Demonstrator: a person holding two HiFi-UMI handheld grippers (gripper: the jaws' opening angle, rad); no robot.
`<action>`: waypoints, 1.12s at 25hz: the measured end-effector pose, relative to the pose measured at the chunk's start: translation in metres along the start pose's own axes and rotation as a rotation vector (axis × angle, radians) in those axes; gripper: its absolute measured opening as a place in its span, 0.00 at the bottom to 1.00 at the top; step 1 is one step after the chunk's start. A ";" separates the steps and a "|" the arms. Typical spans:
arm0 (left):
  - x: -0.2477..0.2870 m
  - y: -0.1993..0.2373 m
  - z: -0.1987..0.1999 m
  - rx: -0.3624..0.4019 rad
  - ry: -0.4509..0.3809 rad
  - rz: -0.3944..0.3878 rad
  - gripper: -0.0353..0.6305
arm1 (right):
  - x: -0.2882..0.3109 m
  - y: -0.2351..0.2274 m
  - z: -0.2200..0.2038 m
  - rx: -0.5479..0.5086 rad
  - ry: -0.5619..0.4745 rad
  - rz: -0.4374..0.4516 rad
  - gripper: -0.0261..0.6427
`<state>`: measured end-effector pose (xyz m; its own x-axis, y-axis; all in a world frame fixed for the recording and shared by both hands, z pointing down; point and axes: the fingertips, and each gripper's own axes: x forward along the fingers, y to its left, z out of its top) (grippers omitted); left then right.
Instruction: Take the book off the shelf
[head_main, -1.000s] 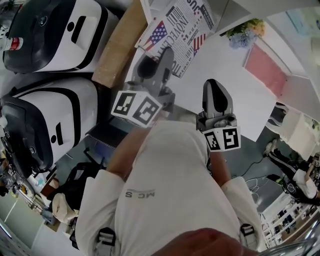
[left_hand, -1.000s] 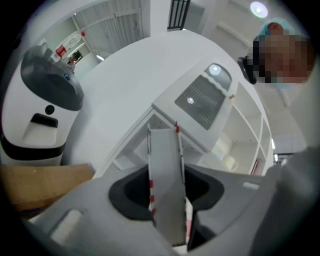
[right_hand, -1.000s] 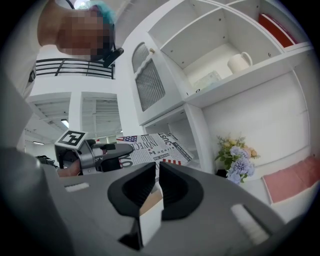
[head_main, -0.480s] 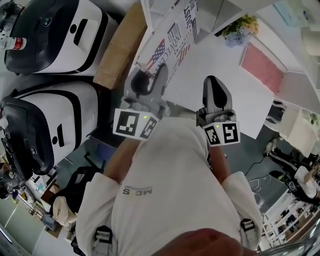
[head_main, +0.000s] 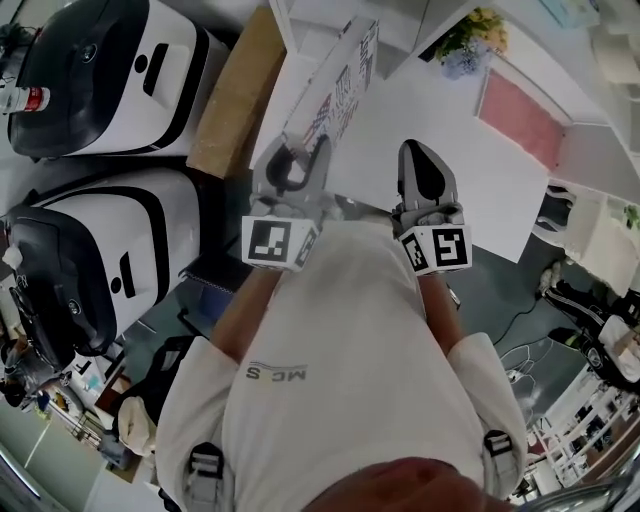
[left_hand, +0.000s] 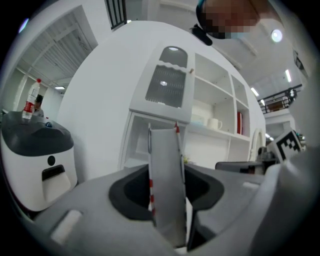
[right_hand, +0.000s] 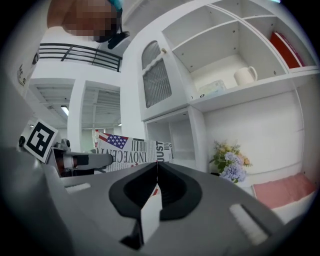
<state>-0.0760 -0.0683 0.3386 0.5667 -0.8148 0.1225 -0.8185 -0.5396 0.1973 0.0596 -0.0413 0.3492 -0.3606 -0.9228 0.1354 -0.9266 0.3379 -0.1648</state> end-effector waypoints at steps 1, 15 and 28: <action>0.001 -0.002 -0.006 0.010 0.012 -0.003 0.29 | 0.000 -0.001 -0.005 0.000 0.013 0.001 0.04; 0.012 -0.009 -0.045 0.050 0.105 -0.026 0.29 | -0.002 -0.008 -0.030 -0.020 0.093 -0.046 0.03; -0.001 -0.015 -0.055 0.043 0.134 -0.034 0.29 | -0.010 0.002 -0.043 -0.040 0.137 0.037 0.03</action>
<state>-0.0591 -0.0481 0.3887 0.5992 -0.7620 0.2454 -0.8004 -0.5772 0.1619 0.0568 -0.0233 0.3895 -0.4036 -0.8766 0.2619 -0.9148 0.3811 -0.1339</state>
